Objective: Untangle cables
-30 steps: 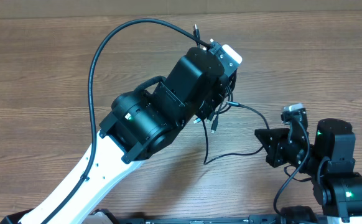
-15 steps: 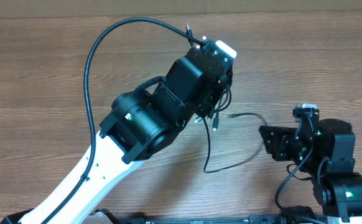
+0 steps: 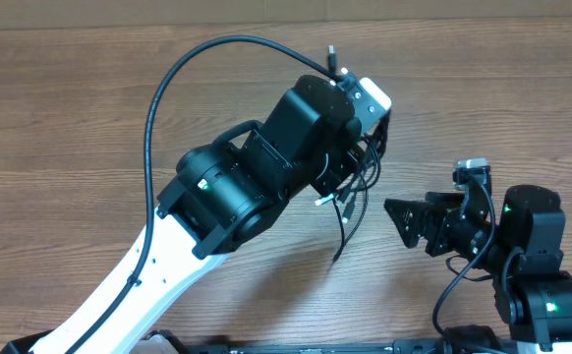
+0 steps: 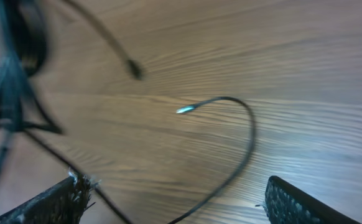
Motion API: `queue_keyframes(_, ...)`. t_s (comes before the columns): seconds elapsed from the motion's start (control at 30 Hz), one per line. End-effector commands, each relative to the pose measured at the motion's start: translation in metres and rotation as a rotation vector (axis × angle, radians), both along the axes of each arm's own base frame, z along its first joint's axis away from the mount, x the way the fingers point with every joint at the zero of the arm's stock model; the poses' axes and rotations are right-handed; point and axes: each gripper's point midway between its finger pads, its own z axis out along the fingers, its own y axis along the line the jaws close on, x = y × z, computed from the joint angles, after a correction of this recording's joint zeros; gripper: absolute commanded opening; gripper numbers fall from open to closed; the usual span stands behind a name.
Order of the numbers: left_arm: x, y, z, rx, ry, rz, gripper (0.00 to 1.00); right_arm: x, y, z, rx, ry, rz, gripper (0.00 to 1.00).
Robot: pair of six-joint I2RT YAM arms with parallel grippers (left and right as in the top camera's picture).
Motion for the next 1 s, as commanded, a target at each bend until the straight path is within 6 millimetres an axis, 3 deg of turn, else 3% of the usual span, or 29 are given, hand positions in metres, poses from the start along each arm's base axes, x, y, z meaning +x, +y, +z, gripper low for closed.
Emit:
queue_keyframes(0.0,-0.013,-0.017,0.007,-0.026,-0.002,-0.153,0.04,-0.009,0.019,0.023,0.050,-0.086,0.138,0.88)
queue_keyframes(0.17,-0.020,-0.024,0.005,-0.024,0.000,-0.225,0.04,-0.014,0.031,0.037,0.110,-0.132,0.219,0.82)
queue_keyframes(0.4,-0.025,-0.027,0.004,-0.034,0.017,-0.254,0.04,-0.016,0.035,0.042,0.129,-0.148,0.247,0.71)
queue_keyframes(0.73,-0.023,-0.033,-0.005,-0.026,0.041,-0.265,0.04,-0.021,0.042,0.051,0.166,-0.174,0.304,0.04)
queue_keyframes(0.97,-0.018,-0.032,-0.008,-0.011,0.037,-0.248,0.04,-0.020,0.041,0.050,0.163,-0.174,0.299,0.04)
